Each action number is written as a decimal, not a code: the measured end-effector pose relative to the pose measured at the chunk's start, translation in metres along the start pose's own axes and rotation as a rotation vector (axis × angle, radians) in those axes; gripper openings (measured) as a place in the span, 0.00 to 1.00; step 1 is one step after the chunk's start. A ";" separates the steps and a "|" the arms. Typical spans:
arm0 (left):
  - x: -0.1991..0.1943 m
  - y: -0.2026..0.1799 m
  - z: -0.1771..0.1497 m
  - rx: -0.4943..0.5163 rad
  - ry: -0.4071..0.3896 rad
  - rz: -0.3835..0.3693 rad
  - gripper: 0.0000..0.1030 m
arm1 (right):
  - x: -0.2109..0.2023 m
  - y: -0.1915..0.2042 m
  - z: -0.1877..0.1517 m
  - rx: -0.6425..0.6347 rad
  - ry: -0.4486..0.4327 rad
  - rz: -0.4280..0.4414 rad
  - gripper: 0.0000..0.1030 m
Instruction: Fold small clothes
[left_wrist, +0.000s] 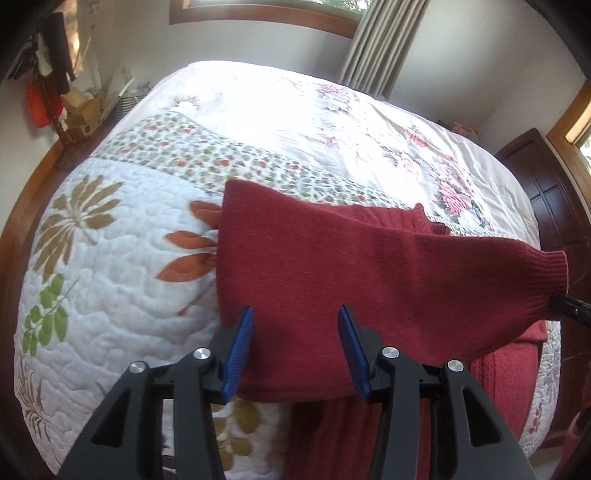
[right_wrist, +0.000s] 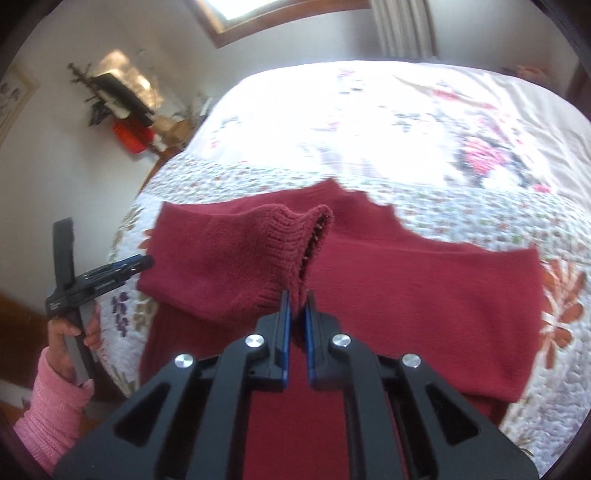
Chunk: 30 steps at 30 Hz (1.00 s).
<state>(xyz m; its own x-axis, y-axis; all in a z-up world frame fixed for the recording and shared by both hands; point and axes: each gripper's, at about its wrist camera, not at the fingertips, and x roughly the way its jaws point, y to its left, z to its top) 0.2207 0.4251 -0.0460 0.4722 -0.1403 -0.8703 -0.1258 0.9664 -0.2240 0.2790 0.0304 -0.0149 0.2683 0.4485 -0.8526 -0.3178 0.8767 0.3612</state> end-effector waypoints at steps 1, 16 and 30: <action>0.003 -0.006 0.000 0.009 0.004 -0.005 0.46 | -0.005 -0.015 -0.002 0.029 -0.007 -0.017 0.05; 0.048 -0.084 0.002 0.142 0.059 0.049 0.47 | -0.008 -0.130 -0.038 0.241 0.011 -0.148 0.06; 0.018 -0.104 -0.005 0.197 -0.015 0.053 0.52 | -0.025 -0.107 -0.044 0.175 -0.022 -0.155 0.23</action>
<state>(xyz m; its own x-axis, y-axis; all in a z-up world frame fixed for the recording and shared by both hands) 0.2379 0.3207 -0.0400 0.4827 -0.0861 -0.8715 0.0219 0.9960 -0.0863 0.2664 -0.0822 -0.0492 0.3220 0.3081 -0.8952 -0.1092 0.9514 0.2881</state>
